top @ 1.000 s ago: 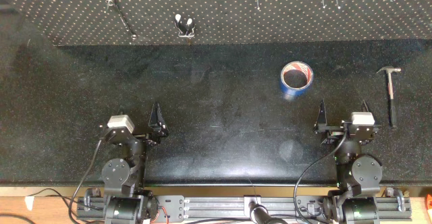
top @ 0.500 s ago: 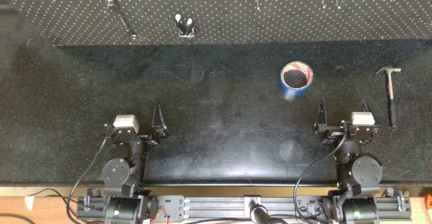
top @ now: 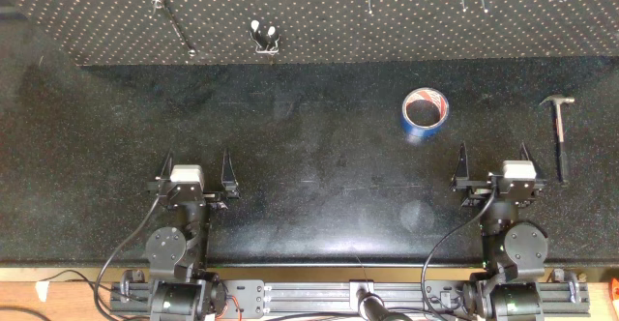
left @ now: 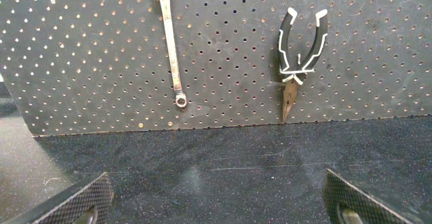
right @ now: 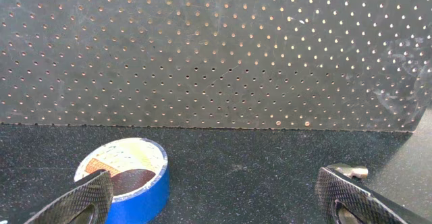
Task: Place Tools Onto Pegboard
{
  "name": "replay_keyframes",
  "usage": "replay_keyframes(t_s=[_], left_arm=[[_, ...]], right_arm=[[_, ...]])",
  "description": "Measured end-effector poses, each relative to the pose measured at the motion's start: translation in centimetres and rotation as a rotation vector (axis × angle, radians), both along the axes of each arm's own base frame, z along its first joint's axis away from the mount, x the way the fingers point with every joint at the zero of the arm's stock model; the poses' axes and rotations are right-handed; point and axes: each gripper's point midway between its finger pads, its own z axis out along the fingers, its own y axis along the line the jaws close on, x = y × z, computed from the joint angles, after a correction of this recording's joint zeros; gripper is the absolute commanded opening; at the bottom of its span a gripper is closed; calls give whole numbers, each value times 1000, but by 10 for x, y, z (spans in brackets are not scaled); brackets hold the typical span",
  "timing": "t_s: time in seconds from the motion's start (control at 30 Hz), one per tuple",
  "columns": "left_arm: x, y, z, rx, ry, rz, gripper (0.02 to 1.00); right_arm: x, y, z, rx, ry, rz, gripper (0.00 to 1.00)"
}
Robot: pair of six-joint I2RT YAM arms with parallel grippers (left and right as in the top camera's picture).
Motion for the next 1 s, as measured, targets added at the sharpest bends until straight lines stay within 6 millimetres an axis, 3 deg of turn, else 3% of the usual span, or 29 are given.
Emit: replay_keyframes(t_s=[0.13,0.17,0.23,0.27,0.3,0.33,0.47,0.53,0.67,0.87,0.93,1.0], left_arm=[[0,0,0,0,0,0,993],[0,0,0,0,1,0,996],[0,0,-1,0,3,0,996],[0,0,-1,0,3,-1,996],[0,0,-1,0,3,-1,996],[0,0,-1,0,4,-1,998],[0,-1,-1,0,3,-3,996],[0,-1,-1,0,4,-4,996],[0,-1,-1,0,4,-3,998],[0,-1,-1,0,4,-3,996],[0,-1,-1,0,4,-3,996],[0,-1,-1,0,4,-3,996]], right_arm=[[1,-1,3,73,23,-10,978],[6,2,14,103,64,-5,976],[26,16,56,126,112,38,978],[32,24,62,129,165,64,978],[48,41,76,135,226,116,978],[62,59,78,147,305,167,978],[85,115,46,202,679,225,978],[92,129,29,183,789,230,978],[93,133,-30,146,989,193,978],[92,132,-75,116,1114,162,967],[91,132,-83,110,1136,155,875],[91,131,-91,105,1159,144,606]])
